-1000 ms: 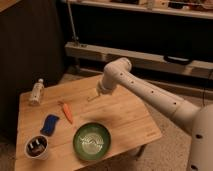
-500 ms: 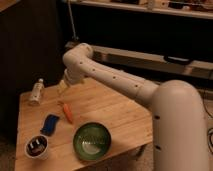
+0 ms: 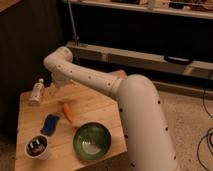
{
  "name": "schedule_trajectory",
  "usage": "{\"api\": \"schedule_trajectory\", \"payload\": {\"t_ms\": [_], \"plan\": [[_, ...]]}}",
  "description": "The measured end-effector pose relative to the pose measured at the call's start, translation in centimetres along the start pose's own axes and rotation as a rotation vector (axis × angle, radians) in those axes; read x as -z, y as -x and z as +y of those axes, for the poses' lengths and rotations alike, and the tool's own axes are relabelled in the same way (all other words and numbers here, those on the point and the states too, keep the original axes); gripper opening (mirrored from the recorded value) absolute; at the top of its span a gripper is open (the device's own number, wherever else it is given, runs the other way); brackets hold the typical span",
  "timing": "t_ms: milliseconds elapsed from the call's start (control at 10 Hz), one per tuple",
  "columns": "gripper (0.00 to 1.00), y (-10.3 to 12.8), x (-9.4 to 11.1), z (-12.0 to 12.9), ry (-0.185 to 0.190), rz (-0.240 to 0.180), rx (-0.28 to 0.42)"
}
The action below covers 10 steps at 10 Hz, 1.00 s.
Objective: Place the pepper in the ceramic bowl
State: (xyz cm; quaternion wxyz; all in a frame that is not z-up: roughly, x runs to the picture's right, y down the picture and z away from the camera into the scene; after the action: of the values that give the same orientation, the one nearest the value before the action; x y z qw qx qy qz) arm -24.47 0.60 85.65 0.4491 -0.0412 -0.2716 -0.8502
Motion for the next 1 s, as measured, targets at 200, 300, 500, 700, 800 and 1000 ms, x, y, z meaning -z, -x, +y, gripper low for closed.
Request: {"api": "schedule_trajectory", "payload": {"t_ms": [200, 300, 500, 700, 800, 1000], "plan": [[0.80, 3.0, -2.5, 1.2, 0.005, -0.047, -0.001], [0.80, 3.9, -2.9, 1.6, 0.004, -0.056, -0.001], [0.80, 5.1, -3.5, 1.1, -0.017, -0.079, 0.013], [0.80, 6.0, -3.4, 0.1, -0.044, -0.084, 0.040], [0.80, 6.3, -3.1, -0.5, -0.050, -0.084, 0.057], [0.80, 6.3, -3.4, -1.5, -0.052, -0.091, 0.077]]}}
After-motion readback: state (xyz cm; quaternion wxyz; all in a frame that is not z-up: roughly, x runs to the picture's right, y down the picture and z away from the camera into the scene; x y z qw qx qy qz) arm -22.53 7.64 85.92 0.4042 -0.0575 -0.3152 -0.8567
